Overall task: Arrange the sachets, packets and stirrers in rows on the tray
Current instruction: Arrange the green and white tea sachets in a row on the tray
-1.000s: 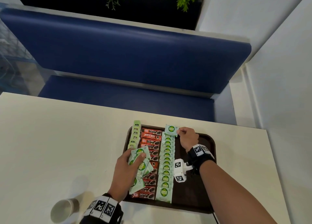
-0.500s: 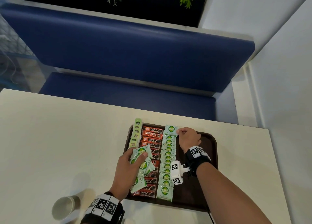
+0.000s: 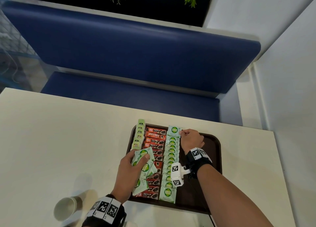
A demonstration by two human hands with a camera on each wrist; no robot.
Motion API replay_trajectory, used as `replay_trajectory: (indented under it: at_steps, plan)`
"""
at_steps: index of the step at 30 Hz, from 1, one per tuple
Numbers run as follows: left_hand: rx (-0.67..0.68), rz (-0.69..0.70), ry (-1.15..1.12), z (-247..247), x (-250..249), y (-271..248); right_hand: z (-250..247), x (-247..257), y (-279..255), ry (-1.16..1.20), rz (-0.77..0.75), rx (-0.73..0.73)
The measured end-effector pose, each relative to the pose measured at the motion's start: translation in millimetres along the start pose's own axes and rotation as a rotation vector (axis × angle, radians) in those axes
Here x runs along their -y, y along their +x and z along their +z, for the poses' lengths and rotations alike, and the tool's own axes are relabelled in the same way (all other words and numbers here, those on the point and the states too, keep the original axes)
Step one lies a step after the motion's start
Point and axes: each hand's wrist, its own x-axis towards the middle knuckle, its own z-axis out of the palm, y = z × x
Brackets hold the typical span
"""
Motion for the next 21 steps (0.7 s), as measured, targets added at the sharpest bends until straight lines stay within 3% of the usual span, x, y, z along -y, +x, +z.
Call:
replay_trajectory:
  at_steps: [21]
  plan:
    - [-0.003,0.028,0.014,-2.8,-1.9,0.1,7.5,-11.0,4.6,0.043,-0.065,-0.067]
